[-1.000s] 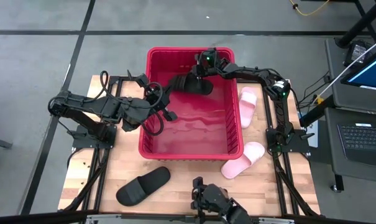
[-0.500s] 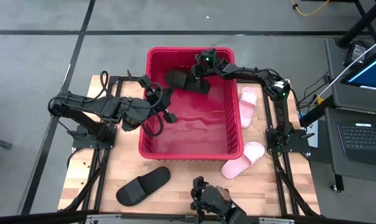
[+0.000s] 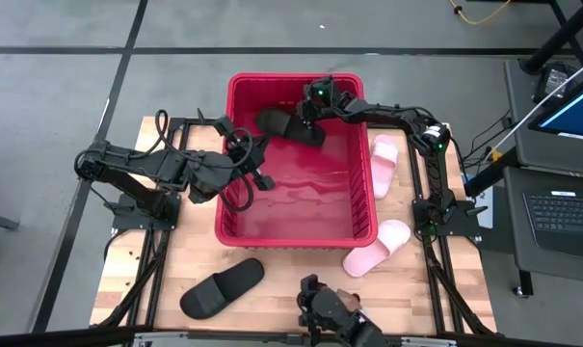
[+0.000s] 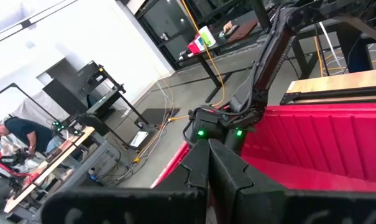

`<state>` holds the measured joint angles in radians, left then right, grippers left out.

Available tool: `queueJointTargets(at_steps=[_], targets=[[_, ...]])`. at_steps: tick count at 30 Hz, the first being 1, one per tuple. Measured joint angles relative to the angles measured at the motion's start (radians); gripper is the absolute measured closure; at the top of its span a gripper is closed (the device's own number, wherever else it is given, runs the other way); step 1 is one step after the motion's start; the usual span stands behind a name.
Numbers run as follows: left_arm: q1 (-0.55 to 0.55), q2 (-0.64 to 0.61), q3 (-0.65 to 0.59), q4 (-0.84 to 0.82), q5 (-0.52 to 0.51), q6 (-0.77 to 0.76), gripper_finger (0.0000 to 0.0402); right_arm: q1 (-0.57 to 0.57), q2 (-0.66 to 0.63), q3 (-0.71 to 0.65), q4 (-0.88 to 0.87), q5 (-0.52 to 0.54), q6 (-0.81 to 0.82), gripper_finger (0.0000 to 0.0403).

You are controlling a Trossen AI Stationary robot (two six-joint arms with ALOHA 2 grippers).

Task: Pick and place slides into bin
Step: Put the top left black slide into the red bin, then put the bottom left black slide into the red bin

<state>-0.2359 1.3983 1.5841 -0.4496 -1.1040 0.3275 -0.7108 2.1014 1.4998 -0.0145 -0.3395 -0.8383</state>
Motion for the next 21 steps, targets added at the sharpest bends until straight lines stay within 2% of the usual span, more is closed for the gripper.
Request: queueJointTargets(at_steps=[8,21], targets=[[0.000,0.000,0.000,0.000,0.000,0.000,0.0400,0.021,-0.001,0.000,-0.054,0.197,-0.117,0.0311],[0.000,0.000,0.000,0.000,0.000,0.000,0.0399,0.024,-0.001,0.080,-0.157,0.233,-0.136,0.0311]])
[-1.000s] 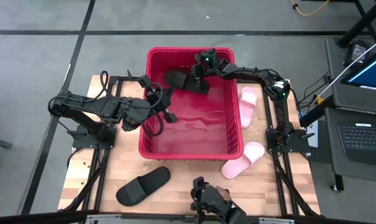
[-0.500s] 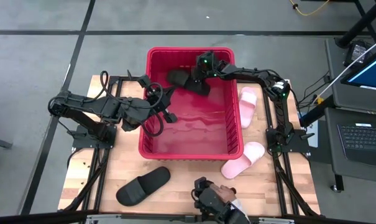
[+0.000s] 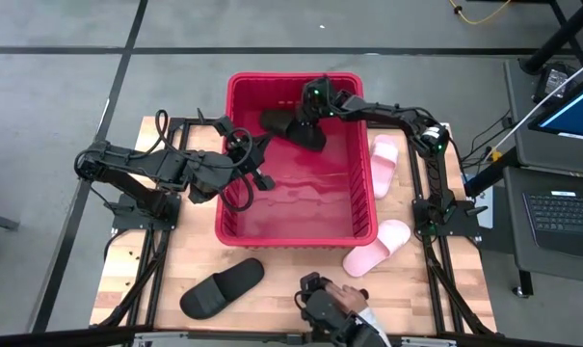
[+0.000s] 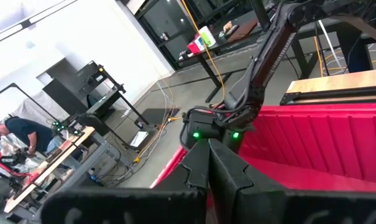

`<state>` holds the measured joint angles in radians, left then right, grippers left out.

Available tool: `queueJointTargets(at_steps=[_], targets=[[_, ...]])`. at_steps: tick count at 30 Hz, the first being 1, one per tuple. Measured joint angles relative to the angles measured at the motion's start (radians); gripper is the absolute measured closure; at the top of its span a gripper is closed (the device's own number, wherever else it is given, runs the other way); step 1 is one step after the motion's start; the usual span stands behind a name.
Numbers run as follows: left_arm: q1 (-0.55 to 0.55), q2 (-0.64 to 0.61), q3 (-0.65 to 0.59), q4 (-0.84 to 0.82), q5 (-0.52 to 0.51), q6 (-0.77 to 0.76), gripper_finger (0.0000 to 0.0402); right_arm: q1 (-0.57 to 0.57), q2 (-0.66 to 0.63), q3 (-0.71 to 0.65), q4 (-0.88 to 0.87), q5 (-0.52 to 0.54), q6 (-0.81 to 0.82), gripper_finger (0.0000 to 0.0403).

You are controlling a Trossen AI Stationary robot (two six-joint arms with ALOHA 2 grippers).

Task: Pick and place slides into bin
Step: Put the bottom left black slide into the red bin

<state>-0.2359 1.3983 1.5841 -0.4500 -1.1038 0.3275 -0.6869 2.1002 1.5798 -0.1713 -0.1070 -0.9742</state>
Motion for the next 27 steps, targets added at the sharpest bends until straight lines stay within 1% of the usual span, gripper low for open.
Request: queueJointTargets(at_steps=[4,10,16,19,21,23,25,27], targets=[[0.000,0.000,0.000,0.000,0.000,0.000,0.0400,0.013,0.000,0.054,-0.121,0.003,0.000,0.0311],[0.000,0.000,0.000,0.000,0.000,0.008,0.0400,0.043,0.000,0.123,-0.234,0.003,0.006,0.0311],[0.000,0.000,0.000,0.000,0.000,0.008,0.0399,0.090,0.000,0.210,-0.418,0.001,0.055,0.0313],[0.000,0.000,0.000,0.000,0.000,0.028,0.0400,0.118,0.000,0.251,-0.499,0.000,0.056,0.0332],[0.000,0.000,0.000,0.000,0.000,0.045,0.0400,0.132,0.000,0.268,-0.555,-0.009,0.059,0.0358],[0.000,0.000,0.000,0.000,0.000,0.051,0.0399,0.138,0.000,0.274,-0.598,-0.063,0.082,0.0389],[0.000,0.000,0.000,0.000,0.000,0.052,0.0400,0.136,0.000,0.267,-0.614,-0.121,0.120,0.0394],[0.000,0.000,0.000,0.000,0.000,0.053,0.0400,0.133,0.000,0.245,-0.618,-0.130,0.162,0.0397]])
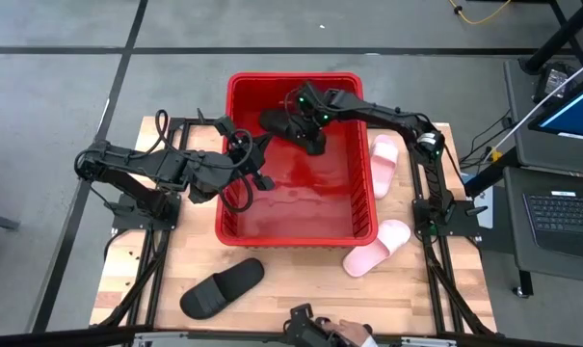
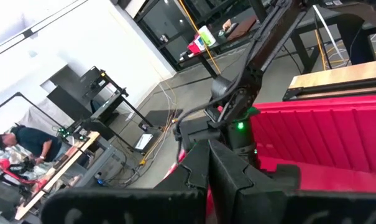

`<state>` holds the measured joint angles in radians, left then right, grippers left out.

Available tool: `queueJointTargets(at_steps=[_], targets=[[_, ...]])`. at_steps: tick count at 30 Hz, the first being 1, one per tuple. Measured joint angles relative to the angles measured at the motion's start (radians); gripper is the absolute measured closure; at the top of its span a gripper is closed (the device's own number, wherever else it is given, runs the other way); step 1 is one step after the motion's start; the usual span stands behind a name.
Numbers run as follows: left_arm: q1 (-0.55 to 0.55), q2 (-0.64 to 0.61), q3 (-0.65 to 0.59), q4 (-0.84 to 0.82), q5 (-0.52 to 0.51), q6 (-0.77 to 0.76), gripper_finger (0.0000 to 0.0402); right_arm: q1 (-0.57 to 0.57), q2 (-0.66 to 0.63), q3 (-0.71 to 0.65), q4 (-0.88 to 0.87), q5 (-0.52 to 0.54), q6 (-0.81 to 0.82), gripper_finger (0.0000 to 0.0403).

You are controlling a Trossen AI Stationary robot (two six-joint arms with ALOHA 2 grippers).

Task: Pick and place slides into bin
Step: Put the bottom left black slide into the red bin

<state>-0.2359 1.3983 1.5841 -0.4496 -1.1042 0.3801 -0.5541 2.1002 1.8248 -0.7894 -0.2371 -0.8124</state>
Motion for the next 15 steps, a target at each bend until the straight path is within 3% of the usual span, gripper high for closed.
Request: queueJointTargets(at_steps=[15], targets=[[0.000,0.000,0.000,0.000,0.000,0.000,0.0400,-0.020,0.002,-0.193,0.012,-0.001,0.022,0.0401]])
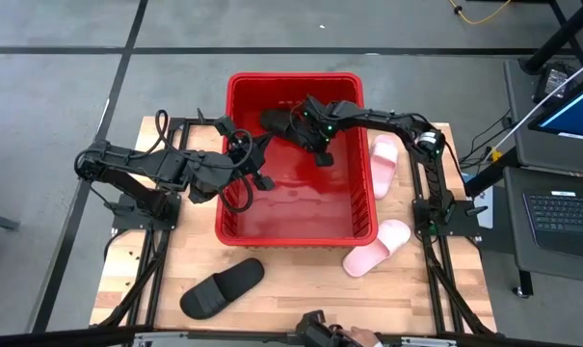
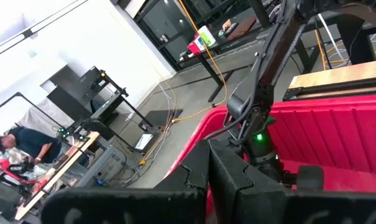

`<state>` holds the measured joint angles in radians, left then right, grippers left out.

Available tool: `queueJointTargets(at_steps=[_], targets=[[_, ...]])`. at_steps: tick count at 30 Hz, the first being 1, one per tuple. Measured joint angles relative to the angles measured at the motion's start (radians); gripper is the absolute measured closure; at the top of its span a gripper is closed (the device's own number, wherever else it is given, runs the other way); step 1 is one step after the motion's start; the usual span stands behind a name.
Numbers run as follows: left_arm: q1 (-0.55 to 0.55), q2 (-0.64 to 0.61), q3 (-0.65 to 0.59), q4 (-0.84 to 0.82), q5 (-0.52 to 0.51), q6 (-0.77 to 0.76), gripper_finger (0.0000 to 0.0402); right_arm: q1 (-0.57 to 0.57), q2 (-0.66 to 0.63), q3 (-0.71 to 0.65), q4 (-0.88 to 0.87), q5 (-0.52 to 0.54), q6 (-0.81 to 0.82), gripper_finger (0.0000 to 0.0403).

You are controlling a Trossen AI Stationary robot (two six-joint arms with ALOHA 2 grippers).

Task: Pick and place slides into bin
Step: Put the bottom left black slide into the red bin

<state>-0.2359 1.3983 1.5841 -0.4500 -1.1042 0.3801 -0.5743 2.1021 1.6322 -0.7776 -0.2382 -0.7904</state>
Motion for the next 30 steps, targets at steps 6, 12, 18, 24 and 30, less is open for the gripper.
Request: queueJointTargets(at_steps=[6,12,18,24,30], targets=[[0.000,0.000,0.000,0.000,0.001,0.000,0.0399,-0.001,0.000,-0.002,0.002,0.057,-0.001,0.0402],[0.000,0.000,0.000,0.000,0.001,0.000,0.0399,-0.001,0.000,-0.002,0.003,0.279,-0.003,0.0402],[0.000,0.000,0.000,0.000,0.008,0.000,0.0400,0.000,0.000,-0.002,0.003,0.289,0.000,0.0403],[0.000,0.000,0.000,0.000,0.008,0.000,0.0400,0.014,0.000,0.002,0.000,0.255,0.000,0.0403],[0.000,0.000,0.000,0.003,0.021,-0.001,0.0400,0.026,0.000,0.088,-0.116,0.188,0.057,0.0403]])
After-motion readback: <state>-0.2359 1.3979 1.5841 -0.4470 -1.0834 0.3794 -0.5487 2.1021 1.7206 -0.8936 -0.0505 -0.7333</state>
